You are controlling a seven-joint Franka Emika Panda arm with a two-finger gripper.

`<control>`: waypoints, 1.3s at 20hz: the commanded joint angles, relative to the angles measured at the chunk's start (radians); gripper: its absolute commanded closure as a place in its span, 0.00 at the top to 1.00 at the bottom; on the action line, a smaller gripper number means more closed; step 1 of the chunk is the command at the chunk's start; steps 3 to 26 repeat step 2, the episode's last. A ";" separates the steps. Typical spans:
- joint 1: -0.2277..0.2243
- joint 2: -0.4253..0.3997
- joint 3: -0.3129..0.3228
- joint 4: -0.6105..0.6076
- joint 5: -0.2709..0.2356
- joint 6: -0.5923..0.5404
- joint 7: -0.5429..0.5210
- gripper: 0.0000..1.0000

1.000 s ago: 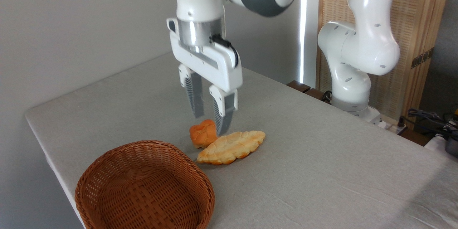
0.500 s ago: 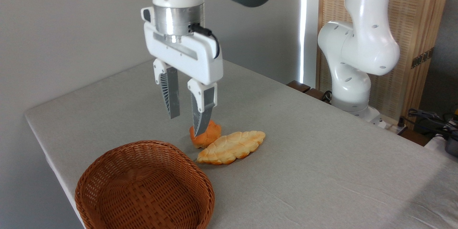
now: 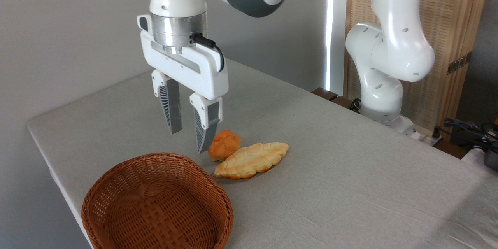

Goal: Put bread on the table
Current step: 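Open the gripper and raise it away from the bread roll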

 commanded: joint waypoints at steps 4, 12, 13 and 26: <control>-0.005 0.035 0.004 0.042 -0.017 -0.003 -0.007 1.00; -0.005 0.035 0.004 0.042 -0.017 -0.003 -0.007 1.00; -0.005 0.035 0.004 0.042 -0.017 -0.003 -0.007 1.00; -0.005 0.035 0.004 0.042 -0.017 -0.003 -0.007 1.00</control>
